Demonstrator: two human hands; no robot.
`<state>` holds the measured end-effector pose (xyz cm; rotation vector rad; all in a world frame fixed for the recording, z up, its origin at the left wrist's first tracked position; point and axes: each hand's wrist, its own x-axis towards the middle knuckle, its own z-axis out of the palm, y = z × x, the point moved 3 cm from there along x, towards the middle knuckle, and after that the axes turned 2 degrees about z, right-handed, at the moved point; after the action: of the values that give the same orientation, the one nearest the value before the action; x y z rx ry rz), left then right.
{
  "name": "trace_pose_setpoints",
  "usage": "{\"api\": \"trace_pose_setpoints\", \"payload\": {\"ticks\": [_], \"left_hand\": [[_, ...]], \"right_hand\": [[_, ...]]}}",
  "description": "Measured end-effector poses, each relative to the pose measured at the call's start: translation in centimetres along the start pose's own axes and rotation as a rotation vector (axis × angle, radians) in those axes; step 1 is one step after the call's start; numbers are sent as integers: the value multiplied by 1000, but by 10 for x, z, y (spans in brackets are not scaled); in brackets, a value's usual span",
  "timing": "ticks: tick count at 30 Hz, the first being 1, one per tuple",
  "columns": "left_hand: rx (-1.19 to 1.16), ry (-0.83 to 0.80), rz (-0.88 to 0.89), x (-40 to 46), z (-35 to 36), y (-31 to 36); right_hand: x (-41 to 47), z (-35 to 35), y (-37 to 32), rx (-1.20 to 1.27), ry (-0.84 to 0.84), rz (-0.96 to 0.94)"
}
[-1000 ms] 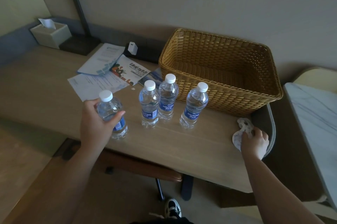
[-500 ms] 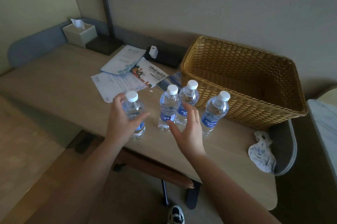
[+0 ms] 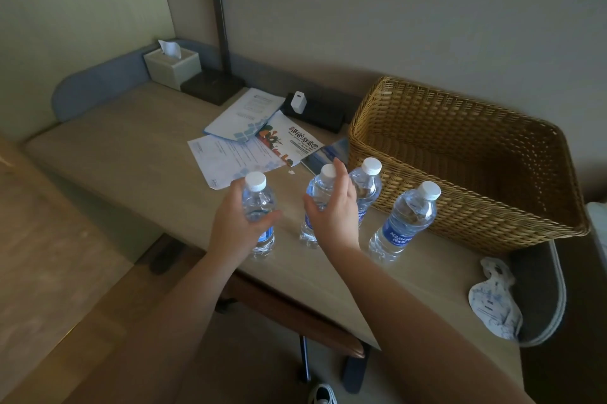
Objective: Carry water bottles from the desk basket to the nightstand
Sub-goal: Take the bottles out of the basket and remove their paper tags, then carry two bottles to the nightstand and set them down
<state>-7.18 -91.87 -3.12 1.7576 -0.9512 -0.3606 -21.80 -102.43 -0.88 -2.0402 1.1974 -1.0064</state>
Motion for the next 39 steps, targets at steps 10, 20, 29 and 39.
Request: {"api": "trace_pose_setpoints", "payload": {"ticks": [10, 20, 29, 39], "left_hand": [[-5, 16, 13, 11, -1, -9], [-126, -1, -52, 14, -1, -20], [-141, -49, 49, -4, 13, -13], [-214, -268, 270, -46, 63, 67]], "right_hand": [[-9, 5, -5, 86, -192, 15], [-21, 14, 7, 184, -277, 77], [-50, 1, 14, 134, -141, 108], [-102, -109, 21, 106, 119, 202]]}}
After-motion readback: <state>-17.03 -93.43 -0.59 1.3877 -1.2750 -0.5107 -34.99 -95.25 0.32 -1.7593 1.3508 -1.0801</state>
